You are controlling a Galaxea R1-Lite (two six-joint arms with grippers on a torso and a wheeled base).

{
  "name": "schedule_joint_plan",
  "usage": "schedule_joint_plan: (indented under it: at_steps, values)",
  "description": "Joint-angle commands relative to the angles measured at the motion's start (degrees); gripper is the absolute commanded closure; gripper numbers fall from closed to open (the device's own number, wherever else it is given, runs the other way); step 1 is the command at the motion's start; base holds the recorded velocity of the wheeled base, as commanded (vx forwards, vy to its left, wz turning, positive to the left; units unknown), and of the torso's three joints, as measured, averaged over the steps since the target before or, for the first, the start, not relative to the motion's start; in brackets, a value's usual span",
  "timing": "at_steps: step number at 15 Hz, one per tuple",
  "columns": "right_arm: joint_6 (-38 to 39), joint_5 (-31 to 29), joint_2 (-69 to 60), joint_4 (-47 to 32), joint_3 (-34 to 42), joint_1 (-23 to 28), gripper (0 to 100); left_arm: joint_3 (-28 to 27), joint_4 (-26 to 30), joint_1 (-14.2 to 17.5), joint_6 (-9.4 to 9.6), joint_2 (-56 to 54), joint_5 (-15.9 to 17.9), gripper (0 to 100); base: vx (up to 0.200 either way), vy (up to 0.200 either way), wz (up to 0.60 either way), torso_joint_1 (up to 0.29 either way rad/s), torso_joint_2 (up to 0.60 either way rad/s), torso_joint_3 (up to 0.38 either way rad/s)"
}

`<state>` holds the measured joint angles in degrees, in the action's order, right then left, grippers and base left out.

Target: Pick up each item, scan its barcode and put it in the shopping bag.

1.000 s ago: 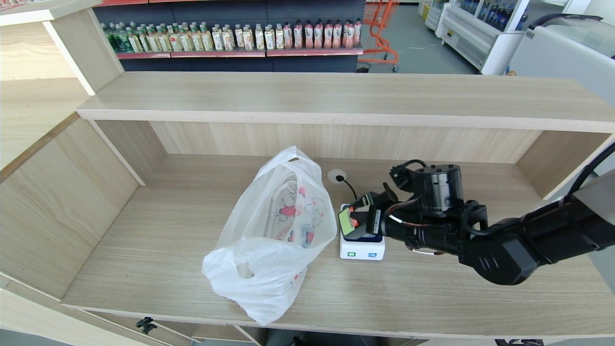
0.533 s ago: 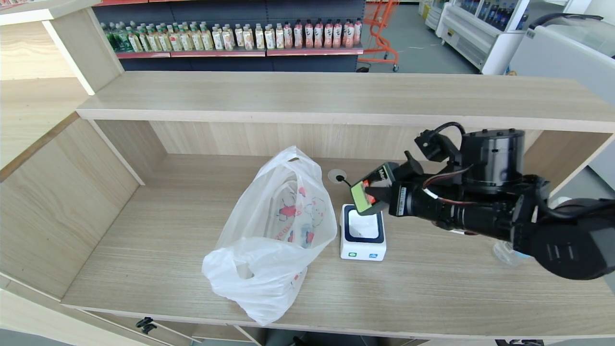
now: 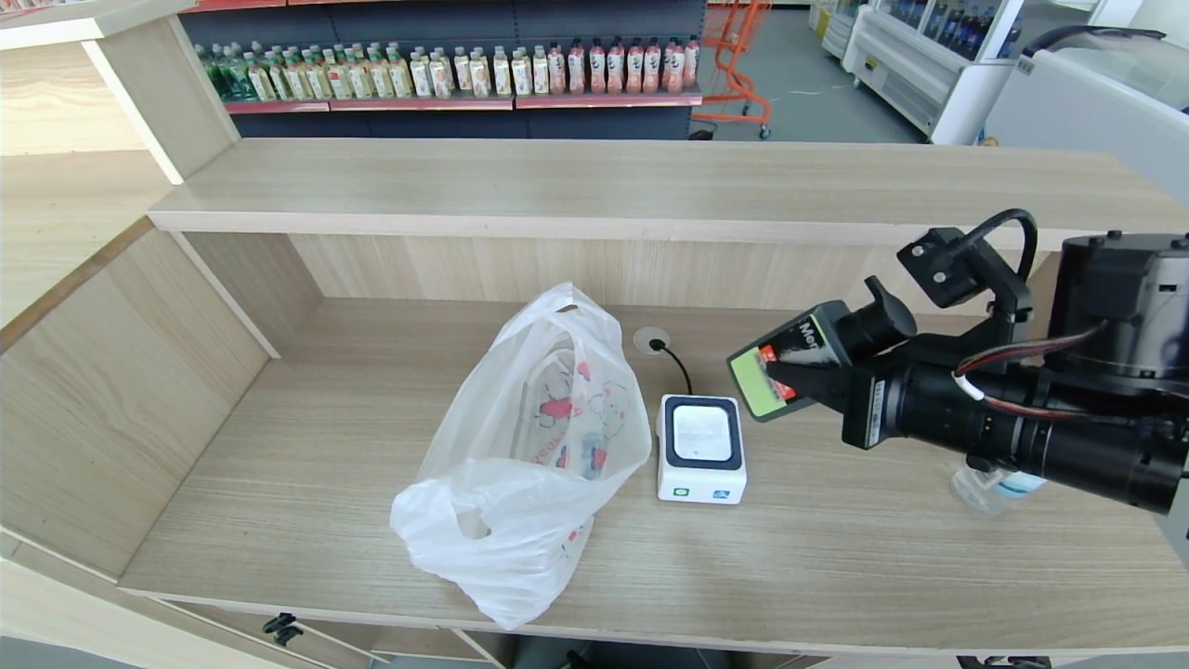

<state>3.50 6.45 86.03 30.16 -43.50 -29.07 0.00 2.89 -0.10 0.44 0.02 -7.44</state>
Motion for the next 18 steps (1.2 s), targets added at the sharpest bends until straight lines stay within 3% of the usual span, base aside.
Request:
schedule_joint_plan:
  at_steps: [1,12,15,18]
  values:
    - [0.0,0.1,-1.0,0.1,0.4,-0.3,100,0.0,0.0,0.1,0.00,0.0,0.0,0,0.000,0.000,0.00,0.000,0.00,0.000]
    - [0.1,0.1,-4.5,0.1,6.6,0.0,100,0.0,0.0,0.0,0.26,0.0,0.0,0,0.000,0.000,0.00,0.000,0.00,0.000]
    - [0.2,0.3,-4.0,0.0,6.7,-0.1,100,0.0,0.0,0.0,0.26,0.0,0.0,0,-0.200,0.200,0.00,0.006,0.00,0.002]
    - [2.7,0.5,-3.5,0.1,6.4,-0.4,100,0.0,0.0,0.0,0.26,0.1,0.0,0,0.000,0.000,0.00,0.000,0.00,0.000]
